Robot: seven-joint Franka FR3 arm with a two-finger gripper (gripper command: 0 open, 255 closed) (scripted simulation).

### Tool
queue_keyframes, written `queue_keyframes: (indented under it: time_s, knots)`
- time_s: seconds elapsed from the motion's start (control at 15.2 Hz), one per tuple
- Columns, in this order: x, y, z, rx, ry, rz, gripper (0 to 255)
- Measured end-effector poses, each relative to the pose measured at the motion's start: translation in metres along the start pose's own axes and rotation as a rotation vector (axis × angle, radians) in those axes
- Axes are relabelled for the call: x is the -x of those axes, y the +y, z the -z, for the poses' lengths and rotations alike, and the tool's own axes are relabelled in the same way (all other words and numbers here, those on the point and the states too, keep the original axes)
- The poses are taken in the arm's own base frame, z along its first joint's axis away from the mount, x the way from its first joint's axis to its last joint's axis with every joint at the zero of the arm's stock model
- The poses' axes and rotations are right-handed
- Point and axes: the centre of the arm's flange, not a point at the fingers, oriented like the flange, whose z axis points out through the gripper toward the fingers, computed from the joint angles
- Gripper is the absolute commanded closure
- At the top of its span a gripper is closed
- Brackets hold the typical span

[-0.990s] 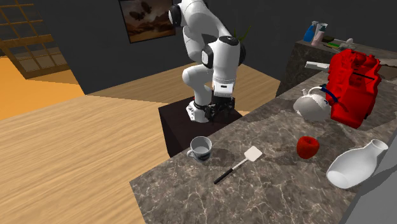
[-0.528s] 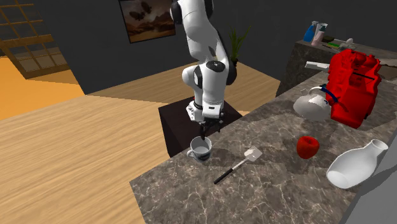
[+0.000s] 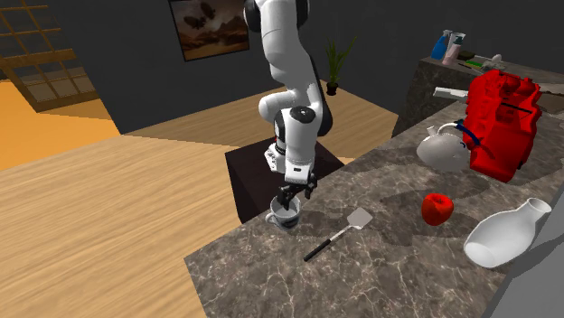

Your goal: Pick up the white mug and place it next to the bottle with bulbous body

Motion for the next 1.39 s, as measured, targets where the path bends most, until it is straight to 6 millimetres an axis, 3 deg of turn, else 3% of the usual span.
queue_keyframes:
  time_s: [0.46, 0.53, 1.19, 1.39]
  knots:
    - [0.000, -0.001, -0.006, 0.001, 0.001, 0.000, 0]
    - [0.000, -0.001, -0.006, 0.001, 0.001, 0.000, 255]
    - [0.000, -0.001, -0.006, 0.000, 0.001, 0.000, 255]
    - [0.000, 0.000, 0.004, 0.001, 0.002, 0.000, 255]
